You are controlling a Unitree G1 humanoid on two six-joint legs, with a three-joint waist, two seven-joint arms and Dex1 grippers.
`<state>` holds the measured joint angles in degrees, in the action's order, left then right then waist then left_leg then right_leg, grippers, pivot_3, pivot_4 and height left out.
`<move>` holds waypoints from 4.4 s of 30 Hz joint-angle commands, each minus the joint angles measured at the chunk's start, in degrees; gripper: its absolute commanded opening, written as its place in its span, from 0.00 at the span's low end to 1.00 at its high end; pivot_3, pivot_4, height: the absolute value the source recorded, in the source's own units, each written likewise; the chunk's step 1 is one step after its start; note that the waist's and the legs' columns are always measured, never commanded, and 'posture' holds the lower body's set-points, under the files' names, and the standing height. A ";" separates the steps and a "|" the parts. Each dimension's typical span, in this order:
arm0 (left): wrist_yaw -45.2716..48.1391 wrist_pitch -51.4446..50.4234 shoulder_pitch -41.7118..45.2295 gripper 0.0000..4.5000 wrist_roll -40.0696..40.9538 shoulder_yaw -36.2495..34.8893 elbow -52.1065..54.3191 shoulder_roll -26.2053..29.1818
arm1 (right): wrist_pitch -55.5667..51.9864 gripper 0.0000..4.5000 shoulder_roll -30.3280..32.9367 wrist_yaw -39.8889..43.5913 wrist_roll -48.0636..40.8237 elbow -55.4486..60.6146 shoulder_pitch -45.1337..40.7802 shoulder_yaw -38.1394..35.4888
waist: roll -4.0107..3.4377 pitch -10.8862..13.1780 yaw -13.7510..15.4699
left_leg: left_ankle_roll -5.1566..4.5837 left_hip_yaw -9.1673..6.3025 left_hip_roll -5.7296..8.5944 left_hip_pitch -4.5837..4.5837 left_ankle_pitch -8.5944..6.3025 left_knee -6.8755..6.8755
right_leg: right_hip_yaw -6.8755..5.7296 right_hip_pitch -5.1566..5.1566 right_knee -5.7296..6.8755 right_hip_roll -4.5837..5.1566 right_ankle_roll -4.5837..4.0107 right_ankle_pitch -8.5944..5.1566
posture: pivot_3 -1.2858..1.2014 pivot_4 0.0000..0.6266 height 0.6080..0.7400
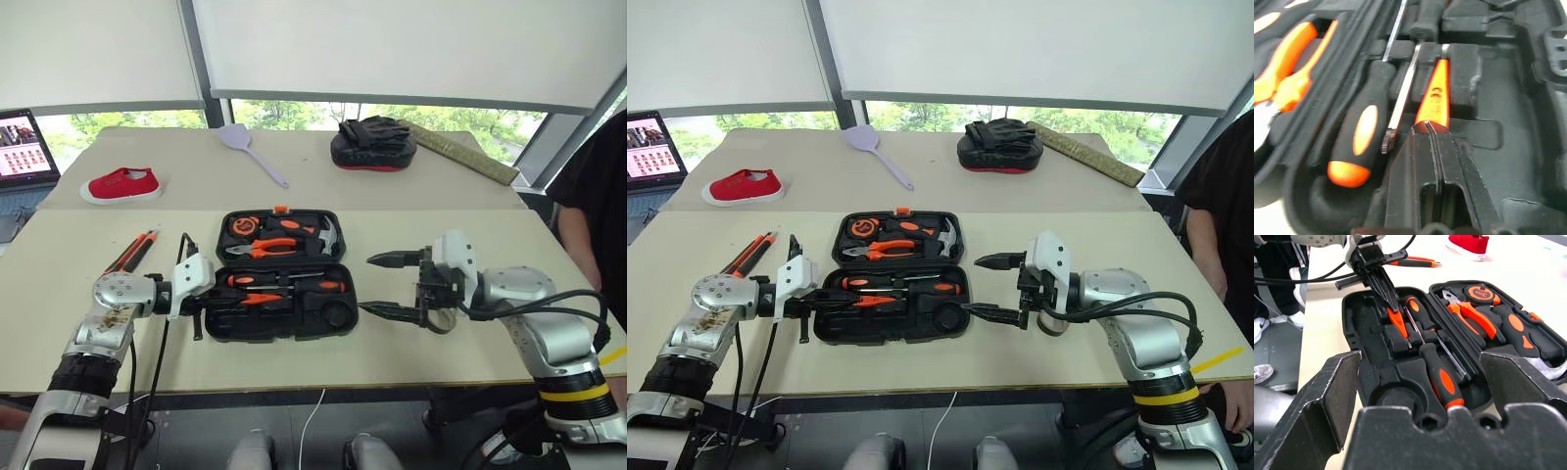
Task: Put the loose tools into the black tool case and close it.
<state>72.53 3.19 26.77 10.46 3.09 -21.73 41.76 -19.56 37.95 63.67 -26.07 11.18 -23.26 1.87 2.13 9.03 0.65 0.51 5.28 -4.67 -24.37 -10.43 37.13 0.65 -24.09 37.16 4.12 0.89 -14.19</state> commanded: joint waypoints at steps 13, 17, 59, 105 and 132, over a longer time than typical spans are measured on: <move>-17.58 -8.49 -33.24 0.67 21.19 -37.99 23.73 -3.90 | 17.41 1.00 -9.32 0.66 -3.18 -2.77 5.67 -7.28 | 0.02 -0.02 -1.68 | 0.01 0.02 -0.15 -0.06 -0.03 -0.23 | 0.06 -0.14 -0.10 -0.09 -0.04 0.01 | 0.52 0.24 1.00; -26.13 -10.08 -45.38 0.98 21.96 -48.89 25.49 -8.83 | 21.59 1.00 -11.98 1.48 -4.33 -3.52 7.29 -7.81 | 0.03 -0.02 -1.70 | 0.03 0.09 -0.13 0.07 -0.05 -0.22 | 0.09 -0.07 -0.08 -0.01 -0.04 0.00 | 0.52 0.24 1.00; -32.63 -26.04 20.18 0.74 -2.45 -12.05 -42.01 7.94 | 18.39 1.00 -10.12 -6.92 -4.12 6.02 10.56 -5.01 | 0.64 -0.37 -1.14 | 0.40 0.11 -0.16 0.03 -0.18 -0.26 | 0.02 -0.15 -0.01 -0.14 -0.15 -0.06 | 0.52 0.24 1.00; 5.69 -9.34 -2.78 0.66 -1.95 9.17 21.37 4.38 | 13.31 1.00 2.62 1.31 -8.61 8.71 16.61 -9.58 | 0.59 -0.33 0.00 | 0.30 0.10 -0.15 0.08 -0.14 -0.12 | 0.24 -0.06 -0.06 -0.24 -0.10 -0.09 | 0.52 0.24 1.00; 0.91 -1.18 -5.91 0.00 -0.13 5.31 9.41 -2.95 | 12.83 1.00 -2.49 -3.28 -7.55 6.26 17.18 -8.30 | 0.44 -0.45 0.13 | 0.26 0.05 -0.15 0.09 -0.16 0.00 | 0.24 0.03 -0.03 -0.26 -0.10 -0.08 | 0.52 0.24 1.00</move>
<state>75.36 2.61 22.10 14.17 6.93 -10.44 38.29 -7.45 35.36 60.80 -33.46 15.51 -6.23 -5.43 2.58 8.59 0.77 0.77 5.32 -4.82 -24.24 -10.59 37.13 0.89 -24.01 37.13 3.86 0.80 -14.27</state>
